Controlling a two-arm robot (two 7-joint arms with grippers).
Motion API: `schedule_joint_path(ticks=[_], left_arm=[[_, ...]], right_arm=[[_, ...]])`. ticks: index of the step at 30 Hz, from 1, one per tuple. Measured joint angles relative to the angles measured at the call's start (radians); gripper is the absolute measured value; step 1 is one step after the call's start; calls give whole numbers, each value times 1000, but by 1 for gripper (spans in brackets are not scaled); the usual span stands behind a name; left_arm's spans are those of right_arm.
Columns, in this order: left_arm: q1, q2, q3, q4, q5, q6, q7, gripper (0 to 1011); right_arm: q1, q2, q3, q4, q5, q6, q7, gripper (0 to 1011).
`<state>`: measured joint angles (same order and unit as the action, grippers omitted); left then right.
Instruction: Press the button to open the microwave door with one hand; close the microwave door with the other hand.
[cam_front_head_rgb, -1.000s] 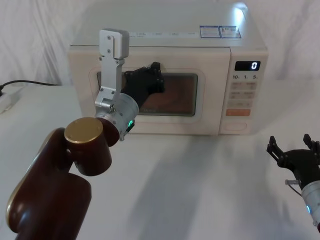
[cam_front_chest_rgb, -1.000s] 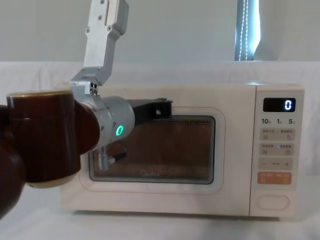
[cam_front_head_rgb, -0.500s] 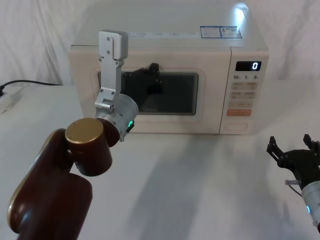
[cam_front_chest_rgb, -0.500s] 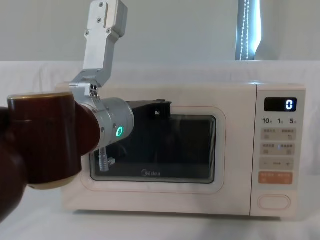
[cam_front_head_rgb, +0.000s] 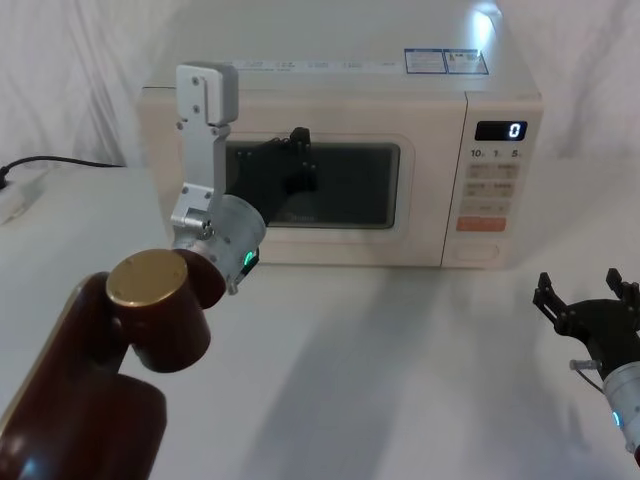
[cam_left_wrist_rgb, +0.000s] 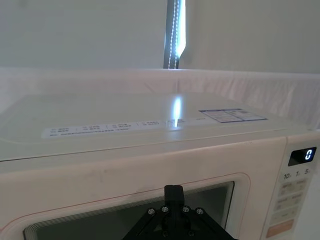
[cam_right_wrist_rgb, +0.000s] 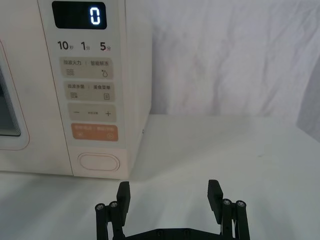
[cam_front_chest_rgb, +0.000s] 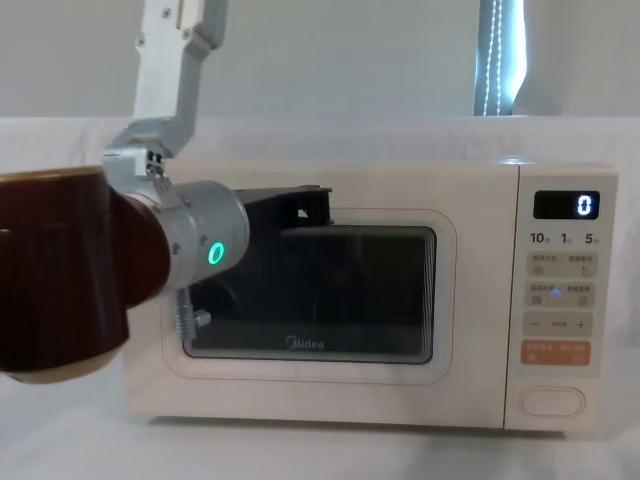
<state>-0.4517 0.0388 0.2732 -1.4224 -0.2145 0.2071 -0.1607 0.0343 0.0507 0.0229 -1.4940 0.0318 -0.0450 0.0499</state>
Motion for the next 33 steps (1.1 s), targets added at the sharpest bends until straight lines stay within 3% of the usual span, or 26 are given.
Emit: schedule_joint_path(ticks=[11,19,31,33], left_arm=[[94,63,-16,-132,-11,-9,-17,6],[179,119,-52,-231,-17,-21,-18,199],[299,185,-125,-311,-58,-27,-25,599],[317,191,-136,-317,-64,-30,-23,630]], right_arm=[[0,0,0,0,0,0,0,1002],[0,0,0,0,0,0,0,1002],[0,0,0,0,0,0,0,1002],[0,0,0,0,0,0,0,1002]])
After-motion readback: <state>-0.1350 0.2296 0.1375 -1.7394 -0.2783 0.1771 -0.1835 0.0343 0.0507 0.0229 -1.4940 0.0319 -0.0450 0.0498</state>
